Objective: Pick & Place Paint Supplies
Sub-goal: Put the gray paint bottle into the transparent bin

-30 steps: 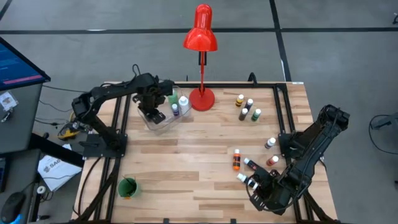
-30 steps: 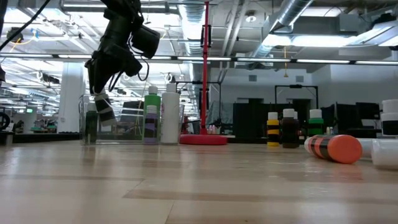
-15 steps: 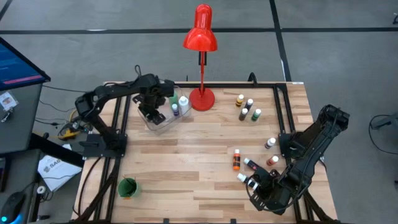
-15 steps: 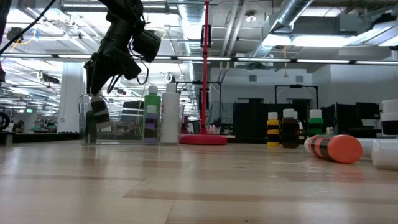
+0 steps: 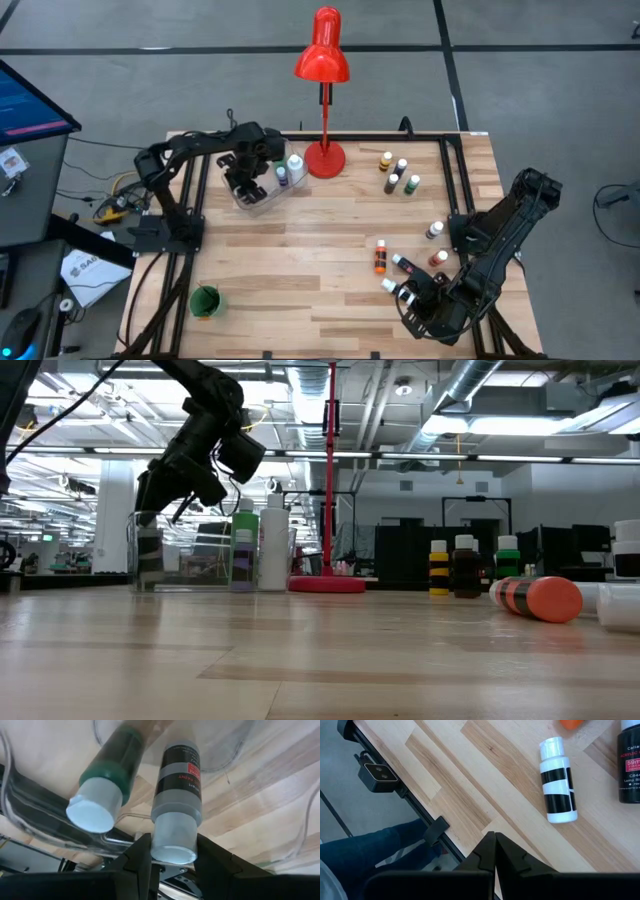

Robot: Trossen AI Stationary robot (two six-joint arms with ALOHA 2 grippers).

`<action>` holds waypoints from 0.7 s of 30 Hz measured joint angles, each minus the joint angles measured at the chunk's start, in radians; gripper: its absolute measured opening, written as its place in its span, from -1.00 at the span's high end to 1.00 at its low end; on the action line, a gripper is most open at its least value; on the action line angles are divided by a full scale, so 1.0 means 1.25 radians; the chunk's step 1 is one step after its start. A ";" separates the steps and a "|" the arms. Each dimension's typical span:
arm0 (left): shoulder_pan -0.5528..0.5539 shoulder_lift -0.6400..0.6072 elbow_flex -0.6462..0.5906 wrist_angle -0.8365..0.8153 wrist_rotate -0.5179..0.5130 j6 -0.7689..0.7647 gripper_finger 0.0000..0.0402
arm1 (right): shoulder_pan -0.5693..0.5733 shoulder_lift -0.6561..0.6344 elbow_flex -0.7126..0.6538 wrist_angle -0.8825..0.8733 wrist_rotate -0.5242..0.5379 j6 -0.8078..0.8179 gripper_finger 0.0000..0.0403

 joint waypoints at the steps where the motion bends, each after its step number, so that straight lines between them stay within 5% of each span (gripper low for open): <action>1: 0.000 0.005 0.000 0.000 0.000 0.000 0.44 | 0.000 0.000 0.000 0.000 0.000 0.000 1.00; 12: 0.000 0.028 0.000 0.004 -0.020 0.002 0.42 | 0.000 0.000 0.000 0.000 0.000 -0.021 1.00; 21: -0.006 0.027 0.000 0.005 -0.050 0.002 0.20 | 0.000 0.000 0.000 0.000 0.000 -0.021 1.00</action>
